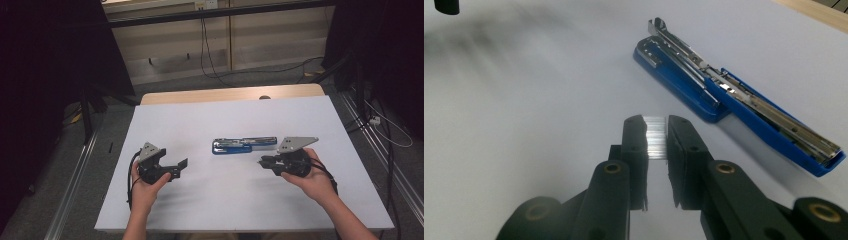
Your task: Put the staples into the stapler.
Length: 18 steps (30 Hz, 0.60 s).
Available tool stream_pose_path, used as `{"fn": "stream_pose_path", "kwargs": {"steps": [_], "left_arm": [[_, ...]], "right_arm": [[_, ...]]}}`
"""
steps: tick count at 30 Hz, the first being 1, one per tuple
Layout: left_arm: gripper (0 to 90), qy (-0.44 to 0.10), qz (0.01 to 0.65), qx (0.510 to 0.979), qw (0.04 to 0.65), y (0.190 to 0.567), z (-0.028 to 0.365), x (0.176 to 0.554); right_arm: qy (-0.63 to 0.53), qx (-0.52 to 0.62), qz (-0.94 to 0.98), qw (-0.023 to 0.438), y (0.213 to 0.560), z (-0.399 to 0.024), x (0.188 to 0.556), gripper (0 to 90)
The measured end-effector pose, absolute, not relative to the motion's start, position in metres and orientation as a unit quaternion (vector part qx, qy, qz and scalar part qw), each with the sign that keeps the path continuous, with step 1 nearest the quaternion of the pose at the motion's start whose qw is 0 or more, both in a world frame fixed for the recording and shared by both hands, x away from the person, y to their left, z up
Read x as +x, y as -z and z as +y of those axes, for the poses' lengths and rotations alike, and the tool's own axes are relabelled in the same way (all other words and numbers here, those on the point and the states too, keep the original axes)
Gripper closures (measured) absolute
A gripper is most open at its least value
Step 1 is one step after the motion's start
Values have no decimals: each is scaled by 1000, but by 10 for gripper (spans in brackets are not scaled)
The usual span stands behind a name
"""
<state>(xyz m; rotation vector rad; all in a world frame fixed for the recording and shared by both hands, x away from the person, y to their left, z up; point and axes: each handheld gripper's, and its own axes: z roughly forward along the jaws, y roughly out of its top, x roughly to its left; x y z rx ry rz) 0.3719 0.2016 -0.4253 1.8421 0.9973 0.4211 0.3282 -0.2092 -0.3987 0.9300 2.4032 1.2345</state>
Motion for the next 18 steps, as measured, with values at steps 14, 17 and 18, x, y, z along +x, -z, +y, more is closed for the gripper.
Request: {"fn": "stream_pose_path", "kwargs": {"steps": [14,17,18], "left_arm": [[61,-173,407,759,477,425,200,372],[61,-171,407,759,479,425,200,372],[61,-171,409,756,482,425,200,372]], "right_arm": [[-455,306,826,125,395,-204,351,793],[-451,304,830,125,395,-203,355,793],[-452,302,831,122,396,-202,356,793]]}}
